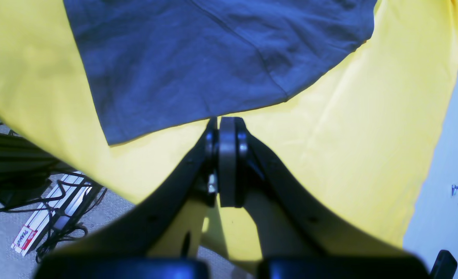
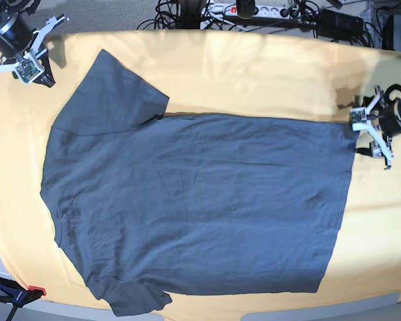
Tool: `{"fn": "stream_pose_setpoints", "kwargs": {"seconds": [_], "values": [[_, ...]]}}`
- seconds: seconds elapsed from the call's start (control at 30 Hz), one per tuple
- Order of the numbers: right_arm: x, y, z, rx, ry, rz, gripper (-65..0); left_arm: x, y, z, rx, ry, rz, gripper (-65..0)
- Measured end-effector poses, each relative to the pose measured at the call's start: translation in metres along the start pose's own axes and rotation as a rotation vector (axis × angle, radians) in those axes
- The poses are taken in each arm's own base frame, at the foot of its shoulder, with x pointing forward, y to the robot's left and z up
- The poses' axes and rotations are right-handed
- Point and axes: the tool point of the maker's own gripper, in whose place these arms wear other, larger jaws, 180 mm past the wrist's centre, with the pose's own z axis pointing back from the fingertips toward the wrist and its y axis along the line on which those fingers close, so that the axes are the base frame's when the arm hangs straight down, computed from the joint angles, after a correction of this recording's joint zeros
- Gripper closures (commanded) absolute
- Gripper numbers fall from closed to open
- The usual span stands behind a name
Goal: Fold the T-shirt properly
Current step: 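Lower both grippers onto the shirt's shoulder edge, one at each end, then grasp the shirt edge with both grippers and pull it taut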
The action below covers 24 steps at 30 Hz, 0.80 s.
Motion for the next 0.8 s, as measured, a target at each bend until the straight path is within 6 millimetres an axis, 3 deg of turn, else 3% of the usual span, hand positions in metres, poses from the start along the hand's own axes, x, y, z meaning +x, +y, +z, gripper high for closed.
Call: {"fn": "stream_pose_setpoints", "kwargs": {"seconds": [0.07, 0.1, 0.23, 0.3, 0.33, 0.43, 0.47, 0.63, 0.7, 0.8], "values": [[0.0, 0.0, 0.0, 0.0, -0.001, -0.001, 0.0, 0.005, 0.005, -0.004, 0.013, -0.008, -0.004, -36.6], [0.0, 0.0, 0.0, 0.0, 0.0, 0.0, 0.0, 0.008, 0.006, -0.006, 0.011, -0.016, -0.001, -31.2], [0.0, 0.0, 0.0, 0.001, 0.001, 0.0, 0.0, 0.017, -0.001, -0.01, -0.03, -0.037, -0.001, 0.0], [0.0, 0.005, 0.0, 0.031, 0.0, 0.02, 0.0, 0.017, 0.0, -0.01, -0.031, -0.02, -0.01, 0.0], [0.0, 0.01, 0.0, 0.053, 0.001, 0.033, -3.0, 0.018, 0.001, -0.01, -0.029, -0.012, -0.014, 0.0], [0.0, 0.015, 0.001, 0.086, 0.001, 0.054, -24.9, 0.024, 0.002, -0.008, -0.028, -0.026, -0.015, 0.0], [-0.001, 0.017, 0.001, 0.093, 0.002, 0.059, -28.6, 0.027, 0.003, -0.007, -0.026, -0.034, -0.012, 0.0], [0.008, 0.015, -0.002, 0.108, -0.05, 0.078, -29.2, 0.029, 0.008, 0.0, -0.022, -0.033, -0.032, 0.0], [0.001, 0.005, -0.012, 0.091, -0.039, 0.065, -29.2, 0.026, 0.01, 0.003, -0.022, -0.026, -0.035, 0.0], [-0.002, 0.019, -0.024, 0.162, -0.04, 0.073, -29.2, 0.022, 0.011, 0.006, -0.023, -0.016, -0.036, 0.0]]}}
